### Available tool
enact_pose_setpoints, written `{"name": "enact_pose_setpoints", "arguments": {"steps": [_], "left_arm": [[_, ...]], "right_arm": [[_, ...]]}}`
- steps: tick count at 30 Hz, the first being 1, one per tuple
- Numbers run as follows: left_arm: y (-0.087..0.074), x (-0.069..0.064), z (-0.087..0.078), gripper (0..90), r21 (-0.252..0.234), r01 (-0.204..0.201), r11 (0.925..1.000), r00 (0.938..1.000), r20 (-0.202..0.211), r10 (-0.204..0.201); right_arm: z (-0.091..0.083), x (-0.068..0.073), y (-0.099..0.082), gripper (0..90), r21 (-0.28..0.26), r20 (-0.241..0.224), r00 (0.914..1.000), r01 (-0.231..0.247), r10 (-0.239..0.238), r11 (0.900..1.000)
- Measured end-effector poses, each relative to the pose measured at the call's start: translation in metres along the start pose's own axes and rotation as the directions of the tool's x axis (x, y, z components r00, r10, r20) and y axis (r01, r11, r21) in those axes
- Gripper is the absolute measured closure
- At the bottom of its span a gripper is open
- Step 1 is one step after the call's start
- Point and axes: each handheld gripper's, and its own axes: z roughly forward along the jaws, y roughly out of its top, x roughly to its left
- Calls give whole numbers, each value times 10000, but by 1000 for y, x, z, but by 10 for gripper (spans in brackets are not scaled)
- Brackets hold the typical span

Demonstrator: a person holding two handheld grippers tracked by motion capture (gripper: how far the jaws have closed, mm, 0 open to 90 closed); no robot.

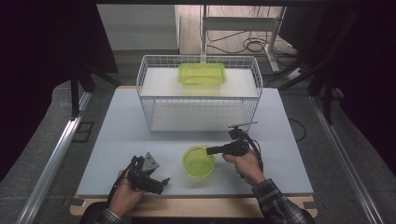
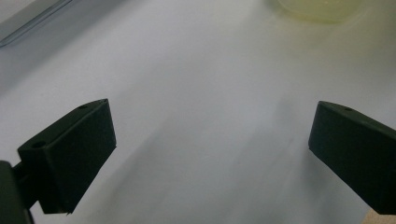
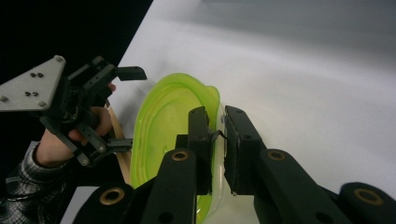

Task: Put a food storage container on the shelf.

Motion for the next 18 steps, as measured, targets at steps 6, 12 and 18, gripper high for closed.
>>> {"name": "enact_pose_setpoints", "arguments": {"steps": [6,12,18], "left_arm": [[0,0,0,7,-6,1,10000,10000,-1,-1],[0,0,0,7,-8,-4,10000,10000,3,4],[0,0,0,7,-16,8,10000,10000,-5,-8]], "right_arm": [[-4,-1,0,815,-97,-8,10000,-76,76,9999],[-11,-3,2,817,-420,-485,9983,-333,313,9986],[-20,3,6,818,-781,-554,9983,-211,168,9967]]}}
